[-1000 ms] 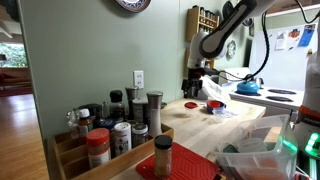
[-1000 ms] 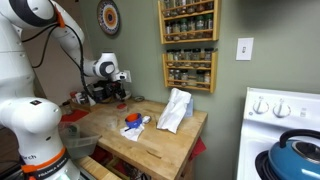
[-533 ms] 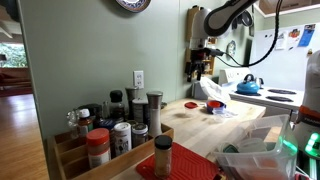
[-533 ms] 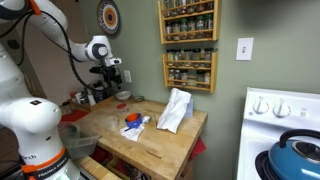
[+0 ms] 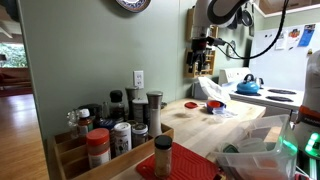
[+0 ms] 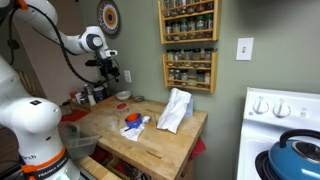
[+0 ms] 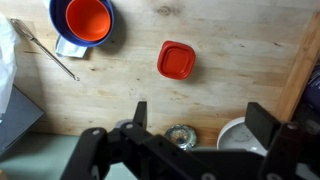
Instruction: Pick up the red lunch box lid from the stacked lunch boxes and put it on the table, pick up the top clear stacked lunch box and put it on the table, pick up the red lunch box lid from the table and put it on the lunch box closer to the wall
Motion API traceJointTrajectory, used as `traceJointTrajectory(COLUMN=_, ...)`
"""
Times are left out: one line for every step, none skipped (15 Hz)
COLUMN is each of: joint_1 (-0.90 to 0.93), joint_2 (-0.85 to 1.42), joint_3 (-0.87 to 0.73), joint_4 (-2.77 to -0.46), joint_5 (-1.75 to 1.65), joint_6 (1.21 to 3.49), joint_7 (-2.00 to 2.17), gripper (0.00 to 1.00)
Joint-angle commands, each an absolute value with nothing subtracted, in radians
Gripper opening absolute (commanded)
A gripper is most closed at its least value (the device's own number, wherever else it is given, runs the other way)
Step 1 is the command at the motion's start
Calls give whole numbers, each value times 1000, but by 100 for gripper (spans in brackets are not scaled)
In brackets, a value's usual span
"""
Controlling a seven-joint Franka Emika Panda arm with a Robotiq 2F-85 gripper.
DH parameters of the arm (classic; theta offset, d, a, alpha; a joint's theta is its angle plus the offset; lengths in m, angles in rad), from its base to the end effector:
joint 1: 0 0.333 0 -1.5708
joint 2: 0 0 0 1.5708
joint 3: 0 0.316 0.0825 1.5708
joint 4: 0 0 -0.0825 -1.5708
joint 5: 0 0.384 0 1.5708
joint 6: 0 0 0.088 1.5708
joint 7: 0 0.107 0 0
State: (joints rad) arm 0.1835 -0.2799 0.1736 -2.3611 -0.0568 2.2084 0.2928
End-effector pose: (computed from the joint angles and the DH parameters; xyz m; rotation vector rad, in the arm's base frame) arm 0.4390 0.1643 0.4470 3.0784 0.1411 0.2258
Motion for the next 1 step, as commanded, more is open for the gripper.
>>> traceJointTrajectory(joint_1=167, joint_2=-280, joint_3=189, joint_4=-2359, joint_5=-51, joint_6=2206, joint_7=288, gripper=100)
